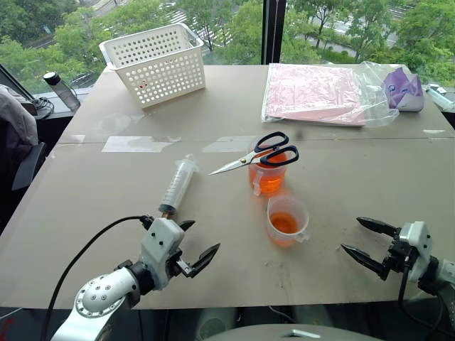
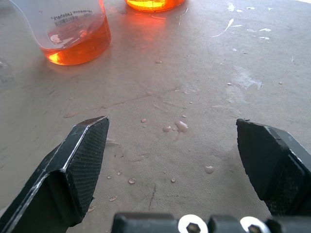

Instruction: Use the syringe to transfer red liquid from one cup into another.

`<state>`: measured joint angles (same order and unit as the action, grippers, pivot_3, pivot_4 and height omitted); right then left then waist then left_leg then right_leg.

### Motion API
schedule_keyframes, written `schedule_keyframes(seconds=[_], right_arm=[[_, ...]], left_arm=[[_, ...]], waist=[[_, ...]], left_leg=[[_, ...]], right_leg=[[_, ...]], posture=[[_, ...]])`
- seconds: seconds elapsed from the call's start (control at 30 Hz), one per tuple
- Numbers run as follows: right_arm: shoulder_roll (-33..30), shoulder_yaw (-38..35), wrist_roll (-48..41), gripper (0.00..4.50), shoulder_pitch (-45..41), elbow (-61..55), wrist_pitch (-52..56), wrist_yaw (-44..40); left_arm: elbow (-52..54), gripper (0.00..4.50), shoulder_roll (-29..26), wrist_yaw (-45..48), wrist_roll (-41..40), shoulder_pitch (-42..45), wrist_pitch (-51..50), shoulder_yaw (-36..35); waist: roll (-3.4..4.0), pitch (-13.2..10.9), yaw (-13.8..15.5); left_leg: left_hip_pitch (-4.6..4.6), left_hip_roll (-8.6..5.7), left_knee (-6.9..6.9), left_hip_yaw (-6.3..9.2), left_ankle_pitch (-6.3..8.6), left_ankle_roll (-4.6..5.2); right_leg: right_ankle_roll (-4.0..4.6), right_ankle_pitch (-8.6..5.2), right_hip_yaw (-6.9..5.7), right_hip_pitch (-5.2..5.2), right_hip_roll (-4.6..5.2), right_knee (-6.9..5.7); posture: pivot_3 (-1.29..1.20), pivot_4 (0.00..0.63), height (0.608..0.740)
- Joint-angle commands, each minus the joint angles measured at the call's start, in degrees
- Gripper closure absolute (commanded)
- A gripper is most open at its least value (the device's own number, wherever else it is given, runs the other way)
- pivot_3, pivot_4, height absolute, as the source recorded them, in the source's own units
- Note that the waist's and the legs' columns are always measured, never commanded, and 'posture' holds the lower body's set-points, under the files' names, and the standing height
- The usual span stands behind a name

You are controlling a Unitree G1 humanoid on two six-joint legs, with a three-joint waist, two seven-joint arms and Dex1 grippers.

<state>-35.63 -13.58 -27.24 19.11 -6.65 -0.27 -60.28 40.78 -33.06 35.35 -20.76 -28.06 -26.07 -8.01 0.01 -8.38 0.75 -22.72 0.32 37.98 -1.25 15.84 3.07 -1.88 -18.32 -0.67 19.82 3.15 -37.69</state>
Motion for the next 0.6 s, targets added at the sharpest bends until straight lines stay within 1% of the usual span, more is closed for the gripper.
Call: schedule_keyframes(seconds=[0.03,0.33,0.47,0.6], right_arm=[[-0.7,-1.8,-0.8,0.04,-0.1,-1.1,-0.6,-0.2],[-0.6,-1.9,-0.7,0.04,-0.4,-1.2,0.0,0.1],[-0.6,-1.8,-0.7,0.04,-0.3,-1.3,0.0,0.1],[-0.8,-1.9,-0.8,0.04,-0.7,-1.2,0.3,0.1]], left_arm=[[1.0,0.00,0.1,0.6,-0.9,0.3,0.8,0.1],[-1.8,0.00,1.3,0.8,0.4,-0.1,3.6,0.9],[-3.3,0.00,1.3,1.6,0.6,-1.1,5.6,0.5],[-4.3,0.00,1.1,2.3,0.3,-1.7,7.0,-0.2]], waist=[[0.00,0.0,0.0],[0.00,0.0,0.0],[0.00,0.0,0.0],[0.00,0.0,0.0]], left_leg=[[0.00,0.00,0.00,0.00,0.00,0.00],[0.01,0.00,0.00,0.00,0.00,0.00],[0.00,0.00,0.00,0.00,0.00,0.00],[0.00,0.00,0.00,0.00,0.00,0.00]], right_leg=[[0.00,0.00,0.00,0.00,0.00,0.00],[0.00,0.00,0.00,0.00,0.00,-0.01],[-0.09,0.05,0.00,0.00,0.00,0.01],[0.00,0.00,0.00,0.00,0.00,0.00]], posture=[[0.00,0.150,0.740],[0.00,0.150,0.740],[0.00,0.150,0.740],[0.00,0.150,0.740]])
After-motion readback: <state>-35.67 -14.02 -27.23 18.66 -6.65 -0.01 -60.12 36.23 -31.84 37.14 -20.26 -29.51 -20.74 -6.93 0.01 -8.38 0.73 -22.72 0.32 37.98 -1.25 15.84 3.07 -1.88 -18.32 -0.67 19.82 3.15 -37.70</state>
